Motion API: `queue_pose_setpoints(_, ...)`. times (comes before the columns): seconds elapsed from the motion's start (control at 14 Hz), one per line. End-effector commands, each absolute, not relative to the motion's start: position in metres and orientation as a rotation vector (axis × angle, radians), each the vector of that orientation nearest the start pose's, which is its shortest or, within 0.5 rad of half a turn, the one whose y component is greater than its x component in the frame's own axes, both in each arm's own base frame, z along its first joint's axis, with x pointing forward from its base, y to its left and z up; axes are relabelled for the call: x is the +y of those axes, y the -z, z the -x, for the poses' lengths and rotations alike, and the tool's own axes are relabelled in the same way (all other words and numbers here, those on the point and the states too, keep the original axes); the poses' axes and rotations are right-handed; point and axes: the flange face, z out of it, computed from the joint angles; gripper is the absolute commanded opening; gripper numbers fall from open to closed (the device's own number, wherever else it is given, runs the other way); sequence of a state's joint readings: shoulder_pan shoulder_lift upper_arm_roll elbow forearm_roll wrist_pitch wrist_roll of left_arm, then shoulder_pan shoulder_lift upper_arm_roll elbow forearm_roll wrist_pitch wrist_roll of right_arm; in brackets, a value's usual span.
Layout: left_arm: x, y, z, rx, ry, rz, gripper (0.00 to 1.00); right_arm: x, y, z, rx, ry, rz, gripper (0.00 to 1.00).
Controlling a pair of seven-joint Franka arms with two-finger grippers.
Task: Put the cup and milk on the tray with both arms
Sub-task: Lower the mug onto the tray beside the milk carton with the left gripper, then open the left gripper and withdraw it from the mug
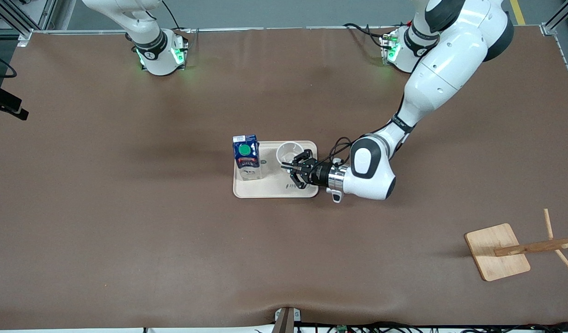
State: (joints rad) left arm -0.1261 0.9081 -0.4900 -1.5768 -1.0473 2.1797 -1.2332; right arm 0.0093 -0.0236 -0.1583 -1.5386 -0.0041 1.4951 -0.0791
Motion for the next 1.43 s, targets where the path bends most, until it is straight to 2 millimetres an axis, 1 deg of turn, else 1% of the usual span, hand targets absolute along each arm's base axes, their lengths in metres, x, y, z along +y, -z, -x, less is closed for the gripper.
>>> queue_pose_setpoints(0.0,-0.385,-0.151,-0.574,-2.180,-1.904,2.198,0.06,-0.086,-0.649,-0.528,0.113,-0.013,3.115,1.00)
queue_pose_setpoints(0.07,-0.385,-0.150,-0.574,-2.178,-1.903,2.199,0.49,-0.086,-0.648,-0.528,0.113,-0.018,3.115,1.00)
queue_pose_setpoints(0.14,-0.384,-0.150,-0.575,-2.172,-1.893,2.214,0.99,-0.086,-0.648,-0.528,0.113,-0.018,3.115,1.00)
queue_pose_setpoints(0.29,-0.383,-0.161,-0.579,-2.141,-1.876,2.313,1.00,-0.086,-0.648,-0.528,0.113,-0.018,3.115,1.00)
queue_pose_setpoints(0.36,-0.378,-0.171,-0.585,-2.151,-1.867,2.332,1.00,-0.087,-0.648,-0.528,0.115,-0.018,3.115,1.00)
queue_pose_setpoints(0.43,-0.377,-0.187,-0.590,-2.166,-1.855,2.346,1.00,-0.087,-0.648,-0.528,0.115,-0.018,3.115,1.00)
queue_pose_setpoints(0.64,-0.380,-0.246,-0.598,-2.169,-1.812,2.443,1.00,-0.086,-0.648,-0.528,0.115,-0.022,3.115,1.00)
queue_pose_setpoints(0.79,-0.377,-0.287,-0.604,-2.145,-1.700,2.556,1.00,-0.087,-0.648,-0.528,0.115,-0.022,3.115,1.00)
queue_pose_setpoints(0.86,-0.372,-0.307,-0.607,-2.125,-1.604,2.623,1.00,-0.093,-0.648,-0.527,0.132,-0.022,3.114,1.00)
queue_pose_setpoints(0.93,-0.363,-0.329,-0.612,-2.119,-1.490,2.686,1.00,-0.094,-0.648,-0.527,0.136,-0.019,3.112,1.00)
queue_pose_setpoints(1.07,-0.331,-0.367,-0.636,-2.160,-1.261,2.769,1.00,-0.095,-0.647,-0.526,0.136,-0.023,3.107,1.00)
queue_pose_setpoints(1.14,-0.312,-0.384,-0.647,-2.151,-1.147,2.814,1.00,-0.095,-0.647,-0.526,0.136,-0.023,3.107,1.00)
queue_pose_setpoints(1.29,-0.277,-0.419,-0.663,-2.050,-0.933,2.909,1.00,-0.095,-0.647,-0.526,0.136,-0.023,3.107,1.00)
queue_pose_setpoints(1.36,-0.256,-0.428,-0.669,-2.003,-0.835,2.923,1.00,-0.095,-0.647,-0.526,0.138,-0.023,3.107,1.00)
